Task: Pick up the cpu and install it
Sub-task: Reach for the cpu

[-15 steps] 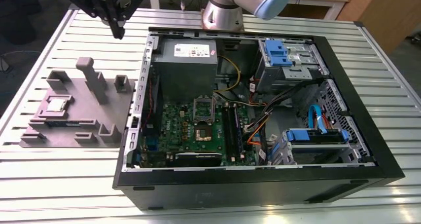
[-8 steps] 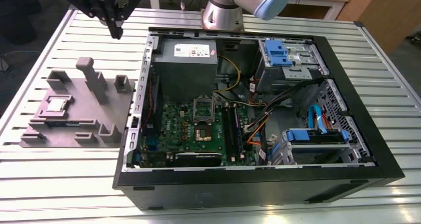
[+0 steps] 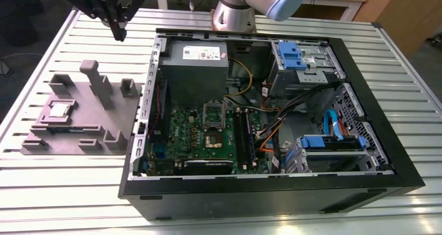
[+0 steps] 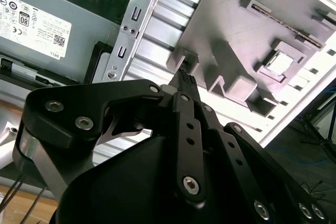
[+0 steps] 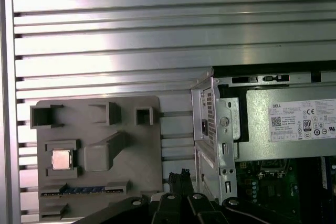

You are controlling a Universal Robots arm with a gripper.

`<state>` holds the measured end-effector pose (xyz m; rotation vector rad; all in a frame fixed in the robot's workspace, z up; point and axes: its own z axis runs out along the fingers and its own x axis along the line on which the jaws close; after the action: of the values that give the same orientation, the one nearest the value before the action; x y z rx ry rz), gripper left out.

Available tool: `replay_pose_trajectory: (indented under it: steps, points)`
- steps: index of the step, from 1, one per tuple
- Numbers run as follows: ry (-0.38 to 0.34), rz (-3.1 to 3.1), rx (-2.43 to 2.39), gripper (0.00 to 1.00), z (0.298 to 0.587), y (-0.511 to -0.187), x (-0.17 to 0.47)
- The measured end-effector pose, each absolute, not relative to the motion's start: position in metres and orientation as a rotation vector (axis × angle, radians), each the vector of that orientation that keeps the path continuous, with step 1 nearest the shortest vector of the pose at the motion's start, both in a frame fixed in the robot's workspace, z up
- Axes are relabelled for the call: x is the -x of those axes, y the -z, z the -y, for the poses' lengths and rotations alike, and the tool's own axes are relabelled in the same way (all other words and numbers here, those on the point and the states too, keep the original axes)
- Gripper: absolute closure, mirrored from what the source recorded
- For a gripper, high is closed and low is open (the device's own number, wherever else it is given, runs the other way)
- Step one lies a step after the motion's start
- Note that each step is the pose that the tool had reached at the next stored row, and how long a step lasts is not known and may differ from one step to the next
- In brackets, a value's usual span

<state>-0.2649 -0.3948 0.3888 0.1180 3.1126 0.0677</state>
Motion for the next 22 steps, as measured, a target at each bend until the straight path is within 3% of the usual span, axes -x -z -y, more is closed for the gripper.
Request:
replay_pose_trajectory:
  steps: [22]
  points:
    - [-0.068, -3.113, -0.118, 0.90, 0.395, -0.388, 0.279]
